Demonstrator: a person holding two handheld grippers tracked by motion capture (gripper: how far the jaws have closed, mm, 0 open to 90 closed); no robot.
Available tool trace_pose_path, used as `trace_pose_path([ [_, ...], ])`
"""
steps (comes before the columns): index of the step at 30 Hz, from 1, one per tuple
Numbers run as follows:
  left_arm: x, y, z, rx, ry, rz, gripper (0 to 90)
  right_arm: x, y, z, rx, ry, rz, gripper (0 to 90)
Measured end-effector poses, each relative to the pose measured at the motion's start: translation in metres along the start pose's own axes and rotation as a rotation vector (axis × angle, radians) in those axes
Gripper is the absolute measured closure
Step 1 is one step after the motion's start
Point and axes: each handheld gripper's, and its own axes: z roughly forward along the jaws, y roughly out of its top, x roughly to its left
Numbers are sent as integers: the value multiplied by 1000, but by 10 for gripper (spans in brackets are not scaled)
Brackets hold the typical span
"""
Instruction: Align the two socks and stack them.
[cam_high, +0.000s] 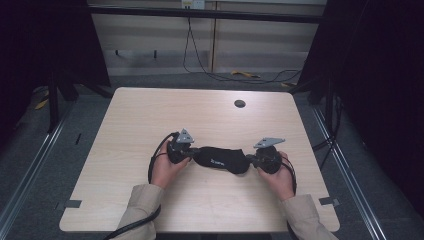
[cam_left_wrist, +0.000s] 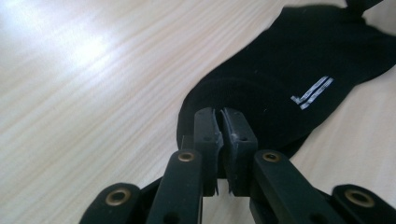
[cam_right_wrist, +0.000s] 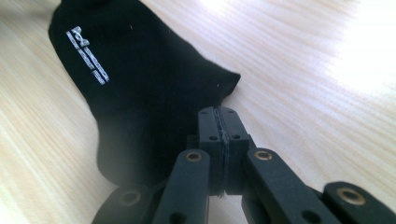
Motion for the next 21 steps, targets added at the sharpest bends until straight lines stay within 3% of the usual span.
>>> trace_pose_path([
  [3,-1,-2,0,-6,2,-2,849,-2,-2,4,-13,2,7,894],
  [10,-3,-2,2,20,36,38,805,-2,-2,4,-9,0,10,854],
  [11,-2,-4,3,6,61,42,722,-1,-1,2,-34,-5,-4,793],
  [12,-2,-4,3,6,61,42,642,-1,-1,2,-34,-5,-4,793],
  [13,-2,-5,3,-2,77,35,578,1,0,-2,-68,-7,-9,721],
  [14,2,-7,-1,-17,83,6,564,3,1,-5,-85,-4,-19,715],
  [16,4,-8,-4,-21,97,-10,544,8,0,-9,-107,-3,-40,705],
  [20,11,-7,-15,-58,111,-73,541,14,-6,-11,-102,7,-53,728],
  [21,11,-6,-15,-64,97,-84,551,15,-8,-10,-99,8,-56,734],
])
